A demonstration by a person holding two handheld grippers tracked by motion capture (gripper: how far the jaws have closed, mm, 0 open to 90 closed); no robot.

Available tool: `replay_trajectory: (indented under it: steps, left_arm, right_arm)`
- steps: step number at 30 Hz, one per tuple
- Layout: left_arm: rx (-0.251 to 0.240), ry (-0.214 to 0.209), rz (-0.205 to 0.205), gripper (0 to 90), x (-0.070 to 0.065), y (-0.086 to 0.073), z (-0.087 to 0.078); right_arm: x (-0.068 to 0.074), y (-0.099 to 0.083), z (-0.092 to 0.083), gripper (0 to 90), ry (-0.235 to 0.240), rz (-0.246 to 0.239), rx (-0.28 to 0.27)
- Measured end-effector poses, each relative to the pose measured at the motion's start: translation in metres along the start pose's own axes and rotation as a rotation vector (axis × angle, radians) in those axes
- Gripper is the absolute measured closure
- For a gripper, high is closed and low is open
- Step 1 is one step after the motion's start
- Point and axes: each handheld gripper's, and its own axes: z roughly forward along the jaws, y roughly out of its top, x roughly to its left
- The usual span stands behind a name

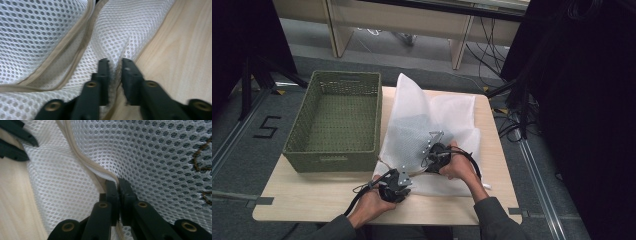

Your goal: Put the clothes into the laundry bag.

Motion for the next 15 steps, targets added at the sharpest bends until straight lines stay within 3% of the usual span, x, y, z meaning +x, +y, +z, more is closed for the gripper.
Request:
replay_trajectory:
  steps: [2, 5, 8, 13, 15]
  left_arm:
    - [0.006, -0.003, 0.012, 86.6, -0.001, 0.001, -0.001]
    - [0.016, -0.053, 0.039, 87.7, -0.008, 0.001, -0.002]
    - [0.017, -0.059, 0.052, 88.1, -0.011, 0.001, -0.003]
    - [0.018, -0.073, 0.057, 88.5, -0.014, -0.001, -0.006]
    - [0.022, -0.080, 0.064, 88.5, -0.015, -0.002, -0.007]
  right_arm:
    - [-0.002, 0.000, 0.003, 88.7, -0.014, 0.015, -0.001]
    - [-0.007, -0.001, 0.006, 88.7, -0.035, 0.016, -0.007]
    - [-0.012, -0.001, 0.009, 88.7, -0.047, 0.047, -0.015]
    - [-0.019, -0.002, 0.009, 88.8, -0.081, 0.054, -0.035]
    - [-0.026, -0.002, 0.009, 88.8, -0.111, 0.083, -0.041]
